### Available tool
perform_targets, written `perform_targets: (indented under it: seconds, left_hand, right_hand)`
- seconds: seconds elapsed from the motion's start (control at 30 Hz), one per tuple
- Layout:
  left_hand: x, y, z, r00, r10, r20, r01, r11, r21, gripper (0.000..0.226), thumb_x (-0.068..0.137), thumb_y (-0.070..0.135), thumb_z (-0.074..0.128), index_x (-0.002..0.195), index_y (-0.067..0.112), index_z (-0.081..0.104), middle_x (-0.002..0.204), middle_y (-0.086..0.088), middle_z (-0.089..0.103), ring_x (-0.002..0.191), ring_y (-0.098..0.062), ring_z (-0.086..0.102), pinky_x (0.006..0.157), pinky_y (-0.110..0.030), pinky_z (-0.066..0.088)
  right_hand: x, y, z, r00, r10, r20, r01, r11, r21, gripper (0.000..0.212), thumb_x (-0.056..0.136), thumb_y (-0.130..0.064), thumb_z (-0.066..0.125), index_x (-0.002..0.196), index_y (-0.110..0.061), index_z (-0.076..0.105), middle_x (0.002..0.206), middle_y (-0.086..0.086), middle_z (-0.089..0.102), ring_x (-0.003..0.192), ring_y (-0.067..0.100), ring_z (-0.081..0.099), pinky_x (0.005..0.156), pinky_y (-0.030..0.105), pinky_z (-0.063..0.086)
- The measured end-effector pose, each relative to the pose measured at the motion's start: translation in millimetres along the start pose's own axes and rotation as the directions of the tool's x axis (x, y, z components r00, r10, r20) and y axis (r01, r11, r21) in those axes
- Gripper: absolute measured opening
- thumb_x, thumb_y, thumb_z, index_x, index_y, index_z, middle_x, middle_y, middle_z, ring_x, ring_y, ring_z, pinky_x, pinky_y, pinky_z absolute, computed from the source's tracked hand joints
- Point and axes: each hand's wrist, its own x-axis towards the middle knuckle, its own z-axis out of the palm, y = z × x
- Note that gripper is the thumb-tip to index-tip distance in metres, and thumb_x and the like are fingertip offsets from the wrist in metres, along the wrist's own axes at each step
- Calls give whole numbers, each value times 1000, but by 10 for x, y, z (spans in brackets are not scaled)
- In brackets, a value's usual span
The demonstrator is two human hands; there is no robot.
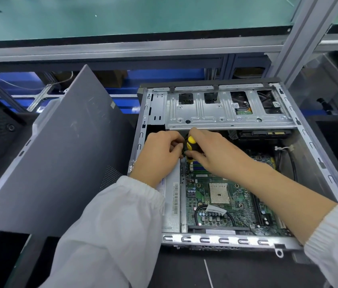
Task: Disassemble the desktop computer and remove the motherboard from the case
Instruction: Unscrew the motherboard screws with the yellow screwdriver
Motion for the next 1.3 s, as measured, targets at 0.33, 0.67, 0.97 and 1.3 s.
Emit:
perform_targets:
  seconds: [0.33, 0.67, 0.97, 1.3]
  left_hand:
    - [335, 75, -185, 812, -131, 570, 245, 961, -129, 23, 80, -9, 66, 102, -7, 61, 102, -25, 68, 92, -26, 67, 82, -31, 51]
    - [373, 14, -173, 726, -111, 678, 438, 835, -333, 16, 87, -18, 51, 90, -3, 54, 93, -20, 55, 107, -37, 64, 88, -37, 53]
    - [377, -1, -150, 741, -123, 660, 465, 803, -372, 26, 83, -22, 52, 105, -11, 59, 94, -19, 67, 100, -41, 66, 95, -46, 50]
    - [396, -35, -126, 737, -91, 670, 451, 805, -387, 26, 86, -16, 54, 96, 7, 61, 88, -5, 72, 94, -35, 69, 86, -37, 57]
  right_hand:
    - [299, -111, -298, 992, -50, 113, 104, 831, -546, 44, 95, -56, 22, 78, -23, 44, 58, -1, 38, 55, 23, 35, 48, 30, 19]
    - [390, -168, -348, 944, 33, 328, 149, 846, -511, 21, 99, -27, 38, 110, -12, 48, 68, -1, 44, 53, 16, 34, 43, 28, 19]
    - [382, -120, -380, 901, -186, 392, 319, 896, -308, 16, 91, -18, 53, 101, -21, 40, 90, -1, 44, 74, 18, 45, 45, 26, 22]
    - [375, -78, -417, 960, -30, 279, 85, 979, -187, 36, 88, -57, 51, 85, -23, 39, 66, -9, 40, 64, 17, 46, 48, 29, 30]
